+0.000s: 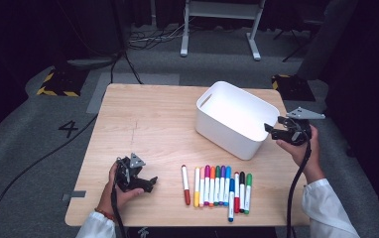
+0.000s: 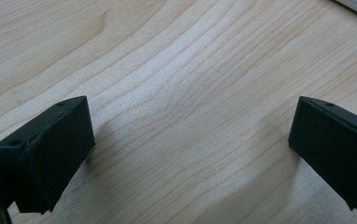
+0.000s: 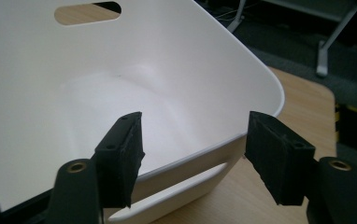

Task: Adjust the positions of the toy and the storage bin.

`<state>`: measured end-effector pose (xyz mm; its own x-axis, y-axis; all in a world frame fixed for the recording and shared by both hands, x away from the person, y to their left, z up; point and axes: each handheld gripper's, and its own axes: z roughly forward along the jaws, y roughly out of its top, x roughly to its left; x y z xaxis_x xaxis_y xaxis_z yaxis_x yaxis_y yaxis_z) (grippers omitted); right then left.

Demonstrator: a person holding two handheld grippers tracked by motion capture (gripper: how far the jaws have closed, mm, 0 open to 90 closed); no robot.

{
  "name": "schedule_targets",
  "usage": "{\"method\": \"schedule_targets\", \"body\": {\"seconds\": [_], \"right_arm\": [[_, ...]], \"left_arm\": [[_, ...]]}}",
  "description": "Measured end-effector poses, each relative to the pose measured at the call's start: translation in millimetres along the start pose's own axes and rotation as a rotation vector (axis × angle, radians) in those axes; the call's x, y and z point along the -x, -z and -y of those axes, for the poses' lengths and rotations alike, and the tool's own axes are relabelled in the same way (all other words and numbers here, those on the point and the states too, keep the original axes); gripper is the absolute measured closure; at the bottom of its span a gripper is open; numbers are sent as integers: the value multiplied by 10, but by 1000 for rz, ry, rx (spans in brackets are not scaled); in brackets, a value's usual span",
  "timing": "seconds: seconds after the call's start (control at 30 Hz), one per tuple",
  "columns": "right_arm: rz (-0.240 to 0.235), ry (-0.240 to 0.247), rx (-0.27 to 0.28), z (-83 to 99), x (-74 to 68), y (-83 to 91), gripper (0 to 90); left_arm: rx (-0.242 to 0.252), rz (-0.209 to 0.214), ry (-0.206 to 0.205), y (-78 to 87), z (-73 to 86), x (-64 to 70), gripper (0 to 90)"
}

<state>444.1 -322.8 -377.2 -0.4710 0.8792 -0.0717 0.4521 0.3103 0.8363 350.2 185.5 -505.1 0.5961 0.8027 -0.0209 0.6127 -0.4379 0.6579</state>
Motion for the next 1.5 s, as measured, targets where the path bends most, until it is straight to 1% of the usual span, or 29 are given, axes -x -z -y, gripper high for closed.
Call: {"method": "schedule_targets", "body": {"seconds": [0.03,0.07,0.17,0.27,0.33,0.43,0.53,0.57,0.6,0.63,0.67,0.7,0.77,0.83,0.87,0.97,1.03,1.1,1.13,1.2,1.23,1.3,1.33,1.43,1.5], "right_arm": [[-8,-26,-2,6,14,-5,378],[-11,-40,-2,9,23,-11,376],[-9,-59,-3,6,26,-28,380],[-22,-65,-9,-6,34,-50,391],[-30,-64,-1,-10,35,-76,404],[-41,-64,-6,-19,17,-120,403],[-57,-47,-15,-36,-17,-173,403],[-79,-46,-28,-41,-32,-205,408],[-95,-35,-47,-37,-51,-243,402],[-99,-13,-65,-32,-75,-278,394],[-92,-1,-51,-25,-122,-313,417],[-94,6,-50,-25,-132,-322,418],[-111,13,-54,-18,-172,-362,422],[-140,3,-47,-21,-187,-383,447],[-147,8,-47,-23,-189,-387,451],[-149,18,-50,-32,-202,-391,454],[-151,31,-53,-33,-203,-386,449],[-154,45,-50,-30,-204,-381,448],[-155,51,-51,-30,-204,-378,448],[-157,55,-52,-29,-202,-373,449],[-161,60,-52,-28,-200,-371,451],[-167,64,-55,-26,-193,-365,457],[-169,62,-57,-24,-189,-362,461],[-173,69,-62,-21,-187,-349,464],[-169,76,-65,-20,-190,-340,464]], "left_arm": [[0,0,0,0,0,0,4],[0,0,0,0,0,0,4],[0,0,0,0,0,-1,4],[0,0,0,0,0,-1,4],[0,0,0,0,0,0,4],[0,0,0,0,0,0,4],[0,0,0,0,0,0,4],[0,0,-1,0,0,-1,4],[0,0,0,0,0,0,4],[0,-1,-1,0,0,0,4],[0,-2,-2,1,0,0,4],[0,-2,-3,1,0,-1,4],[0,-2,-3,1,0,0,4],[0,-3,2,2,1,3,4],[0,-4,6,3,3,7,4],[-1,-8,8,4,2,20,4],[0,-2,3,-5,-4,35,4],[-3,5,-6,-21,-24,85,4],[-3,9,-20,-33,-39,117,4],[-5,23,-26,-52,-60,169,4],[-11,24,-40,-59,-74,189,4],[-6,37,-41,-85,-96,243,4],[-6,37,-52,-92,-106,254,4],[-6,48,-61,-125,-141,315,4],[-7,55,-65,-147,-166,349,4]]}}
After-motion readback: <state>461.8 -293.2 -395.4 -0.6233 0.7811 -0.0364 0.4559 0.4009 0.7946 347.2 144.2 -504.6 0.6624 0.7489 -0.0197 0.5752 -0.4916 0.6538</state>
